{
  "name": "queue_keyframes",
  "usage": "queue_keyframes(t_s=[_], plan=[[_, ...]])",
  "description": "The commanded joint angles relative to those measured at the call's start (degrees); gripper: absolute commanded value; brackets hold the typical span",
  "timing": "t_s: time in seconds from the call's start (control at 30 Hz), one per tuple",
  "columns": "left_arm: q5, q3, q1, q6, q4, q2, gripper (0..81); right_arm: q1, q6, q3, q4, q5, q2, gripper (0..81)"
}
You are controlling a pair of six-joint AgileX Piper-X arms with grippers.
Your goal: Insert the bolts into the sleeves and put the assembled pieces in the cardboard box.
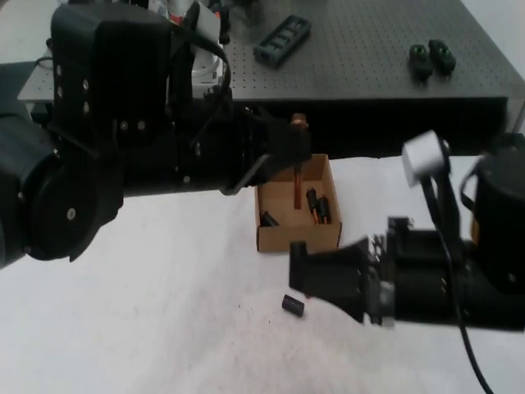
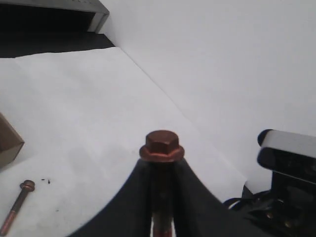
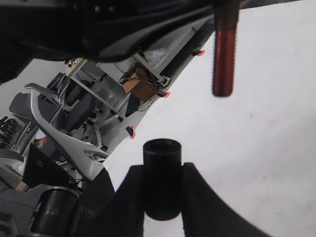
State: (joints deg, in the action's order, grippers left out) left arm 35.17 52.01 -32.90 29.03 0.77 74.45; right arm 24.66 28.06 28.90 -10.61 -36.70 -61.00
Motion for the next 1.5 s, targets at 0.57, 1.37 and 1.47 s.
queue_keyframes(t_s=[0.57,1.37,1.47], plan=[[1.51,0.14,0.1,0.79,1.55,-0.9,0.7,-0.06,-2.39,2.6,-1.3,12.56,-1.53,1.0],[-2.78,-0.16,0.23,-2.54,-1.09,-0.78,48.9,-10.14,-11.35,4.83,-2.27,18.88,-5.77,1.0],[-6.22,-0.98,0.23,-2.7,-1.1,-0.78,48.1,-12.73,-15.57,11.38,3.94,19.88,-14.15,1.0]])
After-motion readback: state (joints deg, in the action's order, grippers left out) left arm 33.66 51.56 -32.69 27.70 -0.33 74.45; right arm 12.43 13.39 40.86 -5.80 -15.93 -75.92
